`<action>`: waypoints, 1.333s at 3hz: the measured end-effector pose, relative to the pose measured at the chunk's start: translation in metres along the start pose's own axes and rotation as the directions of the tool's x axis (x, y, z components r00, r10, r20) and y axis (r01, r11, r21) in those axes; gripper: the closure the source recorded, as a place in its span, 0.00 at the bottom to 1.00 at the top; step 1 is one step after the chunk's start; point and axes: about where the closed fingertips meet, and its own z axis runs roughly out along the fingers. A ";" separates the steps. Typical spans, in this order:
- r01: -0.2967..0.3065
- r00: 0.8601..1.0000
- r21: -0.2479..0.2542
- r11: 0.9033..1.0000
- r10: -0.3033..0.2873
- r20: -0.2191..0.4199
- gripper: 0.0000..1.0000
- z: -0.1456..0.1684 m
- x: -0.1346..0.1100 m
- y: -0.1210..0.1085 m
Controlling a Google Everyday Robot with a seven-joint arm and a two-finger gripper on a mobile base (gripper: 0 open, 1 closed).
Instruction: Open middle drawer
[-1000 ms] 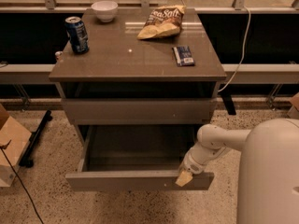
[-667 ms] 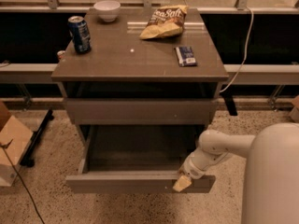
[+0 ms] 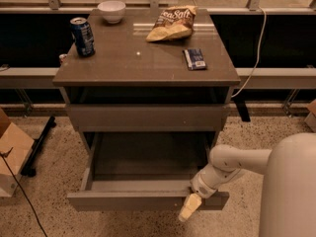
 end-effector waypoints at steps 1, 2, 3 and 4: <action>0.000 1.000 0.000 1.000 0.000 0.000 0.00 0.000 0.000 0.000; 0.000 1.000 0.000 1.000 0.000 0.000 0.00 0.000 0.000 0.000; 0.000 1.000 0.000 1.000 0.000 0.000 0.00 0.000 0.000 0.000; -0.005 1.000 0.050 0.999 0.006 -0.016 0.19 -0.015 0.005 0.017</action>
Offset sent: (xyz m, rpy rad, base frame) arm 0.0048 -0.0090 0.0503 -0.0359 -0.1177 0.0258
